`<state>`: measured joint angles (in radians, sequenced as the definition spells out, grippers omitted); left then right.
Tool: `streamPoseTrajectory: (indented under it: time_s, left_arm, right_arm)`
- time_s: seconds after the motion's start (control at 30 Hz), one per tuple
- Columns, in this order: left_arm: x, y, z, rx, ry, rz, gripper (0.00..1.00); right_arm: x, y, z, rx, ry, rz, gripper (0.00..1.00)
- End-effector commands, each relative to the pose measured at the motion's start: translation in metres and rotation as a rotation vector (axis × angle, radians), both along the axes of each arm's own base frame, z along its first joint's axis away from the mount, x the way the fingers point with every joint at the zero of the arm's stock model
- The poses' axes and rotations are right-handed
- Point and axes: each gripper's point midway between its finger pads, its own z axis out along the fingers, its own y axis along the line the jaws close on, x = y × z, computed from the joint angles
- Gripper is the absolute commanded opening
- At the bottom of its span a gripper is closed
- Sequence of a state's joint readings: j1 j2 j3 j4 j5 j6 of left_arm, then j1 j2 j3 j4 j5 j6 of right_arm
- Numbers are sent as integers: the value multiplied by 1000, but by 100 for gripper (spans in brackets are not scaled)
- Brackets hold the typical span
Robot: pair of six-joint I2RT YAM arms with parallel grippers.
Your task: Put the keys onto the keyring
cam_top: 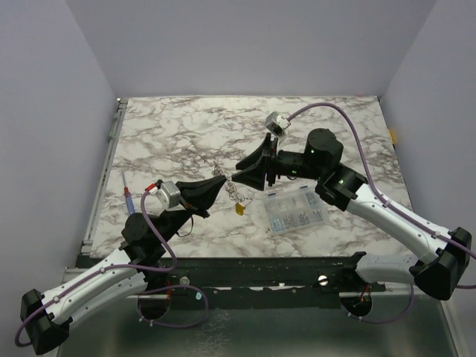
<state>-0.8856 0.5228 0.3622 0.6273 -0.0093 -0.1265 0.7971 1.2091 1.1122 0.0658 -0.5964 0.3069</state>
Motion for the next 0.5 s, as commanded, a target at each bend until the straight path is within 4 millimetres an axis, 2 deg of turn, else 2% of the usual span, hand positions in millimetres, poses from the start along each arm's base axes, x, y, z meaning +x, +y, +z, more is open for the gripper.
streamPoseTrajectory:
  time_s: [0.0,0.17,0.47]
  left_arm:
    - [-4,3,12,-39,-29,-4,0]
    - [-4,5,12,-44,-27,0,0]
    - [1,8,13,-38,-36,36,0]
  right_arm:
    - [-4,5,-3,14,0,41,51]
    - [-6,7,-7,12,-2,61,42]
    - [-39,-9,-6,-16,-95,196,42]
